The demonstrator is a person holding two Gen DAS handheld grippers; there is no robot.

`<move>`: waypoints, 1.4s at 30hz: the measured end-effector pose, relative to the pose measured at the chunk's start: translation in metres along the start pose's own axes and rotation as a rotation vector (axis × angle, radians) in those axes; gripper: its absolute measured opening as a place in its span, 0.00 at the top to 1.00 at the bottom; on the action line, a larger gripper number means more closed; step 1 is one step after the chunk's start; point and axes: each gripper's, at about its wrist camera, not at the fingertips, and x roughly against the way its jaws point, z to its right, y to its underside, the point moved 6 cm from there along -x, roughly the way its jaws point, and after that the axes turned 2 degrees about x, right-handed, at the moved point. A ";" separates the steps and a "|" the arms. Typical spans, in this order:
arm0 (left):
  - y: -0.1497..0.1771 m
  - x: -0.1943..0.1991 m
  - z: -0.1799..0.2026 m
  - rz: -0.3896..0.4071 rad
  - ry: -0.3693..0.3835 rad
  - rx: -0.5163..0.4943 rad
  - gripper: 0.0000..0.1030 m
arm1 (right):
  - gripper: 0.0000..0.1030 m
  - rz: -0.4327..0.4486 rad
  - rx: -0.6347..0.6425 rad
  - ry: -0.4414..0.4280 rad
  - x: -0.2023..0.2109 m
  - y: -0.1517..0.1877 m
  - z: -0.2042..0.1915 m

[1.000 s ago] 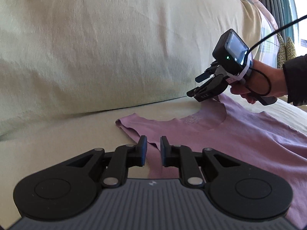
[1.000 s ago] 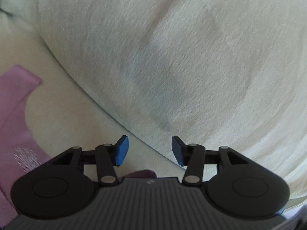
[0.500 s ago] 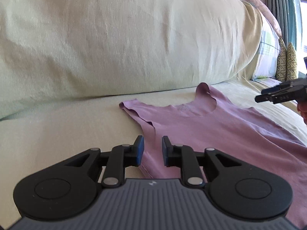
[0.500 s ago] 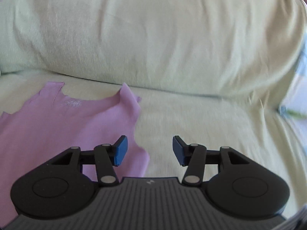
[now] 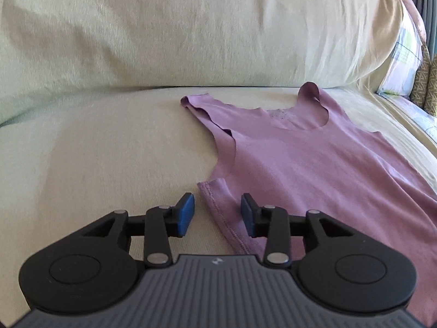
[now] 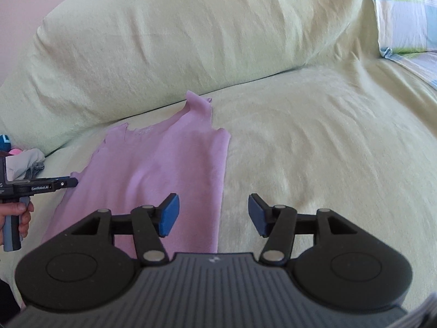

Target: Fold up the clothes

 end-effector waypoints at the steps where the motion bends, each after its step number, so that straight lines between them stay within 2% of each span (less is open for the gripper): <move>1: 0.000 0.000 -0.001 0.006 0.028 0.023 0.99 | 0.49 -0.005 0.003 -0.005 0.000 0.001 0.000; 2: 0.000 0.001 -0.002 0.012 0.051 0.044 0.99 | 0.49 -0.009 0.005 -0.013 -0.001 0.001 0.000; 7: 0.002 0.005 -0.018 0.056 -0.010 0.074 0.98 | 0.49 0.005 0.025 -0.045 -0.021 -0.016 0.005; 13: 0.003 0.005 -0.017 0.050 -0.032 0.055 0.97 | 0.49 0.011 0.061 -0.086 -0.065 -0.053 0.011; 14: 0.002 0.005 -0.017 0.050 -0.031 0.056 0.96 | 0.49 0.011 0.070 -0.086 -0.074 -0.060 0.012; 16: -0.002 0.010 -0.017 0.073 -0.035 0.051 0.85 | 0.49 0.021 0.087 -0.087 -0.091 -0.077 0.013; 17: -0.005 0.012 -0.017 0.087 -0.038 0.049 0.85 | 0.50 0.030 0.095 -0.093 -0.099 -0.086 0.012; 21: -0.013 0.029 -0.022 0.187 -0.068 0.079 0.73 | 0.51 0.042 0.140 -0.125 -0.137 -0.121 -0.005; 24: -0.010 0.030 -0.019 0.227 -0.065 0.081 0.72 | 0.53 0.030 0.189 -0.102 -0.171 -0.142 -0.022; 27: -0.005 0.023 -0.015 0.240 -0.046 0.076 0.72 | 0.53 -0.005 0.183 -0.073 -0.203 -0.149 -0.029; 29: -0.001 0.018 -0.013 0.229 -0.030 0.072 0.71 | 0.53 -0.035 0.209 -0.108 -0.217 -0.146 -0.040; 31: -0.001 0.017 -0.015 0.223 -0.015 0.086 0.71 | 0.53 -0.041 0.229 -0.214 -0.222 -0.142 -0.057; 32: -0.002 0.019 -0.018 0.233 -0.005 0.103 0.69 | 0.53 -0.023 0.225 -0.234 -0.220 -0.144 -0.060; 34: -0.002 0.021 -0.023 0.244 0.008 0.137 0.62 | 0.53 0.025 0.228 -0.203 -0.217 -0.150 -0.055; 37: -0.003 0.022 -0.026 0.248 0.016 0.152 0.62 | 0.53 0.051 0.228 -0.095 -0.219 -0.160 -0.037; 40: -0.004 0.020 -0.026 0.247 0.020 0.152 0.62 | 0.54 0.049 0.259 0.029 -0.224 -0.166 -0.018; 42: -0.004 0.019 -0.025 0.243 0.022 0.146 0.61 | 0.54 0.022 0.278 0.066 -0.230 -0.166 -0.010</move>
